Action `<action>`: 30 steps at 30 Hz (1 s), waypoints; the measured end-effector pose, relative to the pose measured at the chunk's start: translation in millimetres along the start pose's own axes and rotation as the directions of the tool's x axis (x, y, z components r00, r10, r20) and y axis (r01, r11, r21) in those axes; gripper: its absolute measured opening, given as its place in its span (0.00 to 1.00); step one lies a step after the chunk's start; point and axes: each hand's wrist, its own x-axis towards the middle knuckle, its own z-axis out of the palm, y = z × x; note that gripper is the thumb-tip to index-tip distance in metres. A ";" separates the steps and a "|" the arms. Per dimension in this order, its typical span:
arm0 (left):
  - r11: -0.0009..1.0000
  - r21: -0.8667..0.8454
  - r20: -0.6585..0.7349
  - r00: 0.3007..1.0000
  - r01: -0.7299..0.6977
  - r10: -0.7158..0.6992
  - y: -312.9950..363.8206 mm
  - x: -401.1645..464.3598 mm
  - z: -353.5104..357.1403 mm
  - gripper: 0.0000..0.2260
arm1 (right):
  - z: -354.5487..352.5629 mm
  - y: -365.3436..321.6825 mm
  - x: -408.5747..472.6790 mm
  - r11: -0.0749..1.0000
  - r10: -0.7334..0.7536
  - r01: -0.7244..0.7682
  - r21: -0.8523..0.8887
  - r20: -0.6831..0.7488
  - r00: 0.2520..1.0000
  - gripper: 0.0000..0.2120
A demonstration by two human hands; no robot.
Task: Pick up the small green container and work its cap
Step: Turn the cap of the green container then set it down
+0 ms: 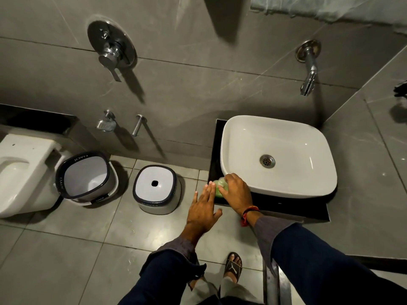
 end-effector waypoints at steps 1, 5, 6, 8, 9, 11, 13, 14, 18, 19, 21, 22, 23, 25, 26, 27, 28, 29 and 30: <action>1.000 0.003 -0.004 1.000 -0.003 0.003 0.1 0.9 0.0 0.38 | 2.5 -0.5 -3.0 0.999 0.032 -0.031 0.037 -0.022 0.999 0.16; 1.000 -0.031 -0.015 1.000 -0.007 0.007 -1.2 5.4 -1.7 0.39 | 12.3 -0.4 -16.9 0.979 0.078 -0.064 0.192 -0.066 0.995 0.22; 0.999 -0.037 -0.004 1.000 -0.003 0.003 -1.1 6.1 -1.5 0.39 | 14.0 -0.1 -18.2 0.976 0.073 -0.057 0.210 -0.071 0.995 0.21; 1.000 -0.026 0.013 1.000 0.012 -0.012 -1.2 8.4 0.2 0.40 | 17.0 0.3 -16.5 0.967 0.099 -0.072 0.243 -0.100 0.990 0.16; 1.000 -0.021 0.014 1.000 0.021 -0.020 -1.1 8.3 1.1 0.40 | 17.8 -1.4 -15.9 0.962 0.129 -0.097 0.254 -0.112 0.985 0.14; 1.000 -0.009 0.016 1.000 0.025 -0.025 -1.5 9.2 1.4 0.40 | 19.8 -4.6 -13.7 0.953 0.201 -0.164 0.254 -0.131 0.971 0.12; 1.000 0.013 0.020 1.000 0.017 -0.017 -2.4 10.3 2.0 0.40 | 21.9 -6.0 -12.6 0.945 0.265 -0.228 0.235 -0.138 0.954 0.14; 1.000 0.020 0.020 1.000 0.015 -0.015 -2.9 10.7 2.0 0.40 | 22.5 -6.7 -12.9 0.942 0.280 -0.244 0.231 -0.139 0.950 0.16; 0.999 0.034 0.018 1.000 0.008 -0.008 -3.0 10.9 1.7 0.40 | 24.3 -8.7 -15.4 0.953 0.212 -0.168 0.252 -0.159 0.964 0.23; 0.999 0.033 0.021 1.000 0.008 -0.009 -2.8 10.9 1.8 0.40 | 24.4 -9.2 -15.5 0.954 0.190 -0.142 0.264 -0.168 0.967 0.23; 0.999 0.032 0.023 1.000 0.012 -0.013 -2.7 10.6 1.5 0.40 | 25.2 -10.3 -13.7 0.949 0.171 -0.113 0.293 -0.178 0.969 0.18; 0.999 0.032 0.026 1.000 0.013 -0.014 -2.4 10.6 1.3 0.40 | 25.8 -10.5 -12.2 0.946 0.178 -0.117 0.303 -0.181 0.967 0.16; 0.999 0.032 0.029 0.999 0.013 -0.014 -1.8 10.4 1.1 0.40 | 26.1 -10.8 -10.6 0.940 0.201 -0.139 0.310 -0.181 0.963 0.14; 0.999 0.036 0.033 0.999 0.013 -0.014 -1.1 10.0 0.4 0.40 | 25.7 -10.7 -6.6 0.927 0.272 -0.211 0.309 -0.170 0.947 0.13; 0.999 0.037 0.035 0.999 0.015 -0.017 -0.6 10.2 0.0 0.41 | 25.0 -10.2 -4.8 0.925 0.298 -0.243 0.294 -0.161 0.941 0.14; 0.999 0.039 0.037 0.999 0.017 -0.019 -0.1 10.5 -0.6 0.40 | 24.0 -9.9 -3.8 0.925 0.311 -0.261 0.275 -0.153 0.938 0.15; 0.999 0.042 0.039 0.999 0.019 -0.020 0.2 11.0 -1.3 0.40 | 23.1 -10.7 -4.0 0.928 0.308 -0.262 0.264 -0.151 0.939 0.17; 0.999 0.044 0.039 0.999 0.019 -0.021 0.4 11.6 -1.8 0.40 | 22.6 -12.1 -4.9 0.933 0.291 -0.245 0.262 -0.152 0.945 0.20; 0.999 0.044 0.039 0.999 0.020 -0.022 0.9 12.2 -2.1 0.39 | 22.5 -13.7 -6.5 0.940 0.266 -0.221 0.261 -0.150 0.952 0.21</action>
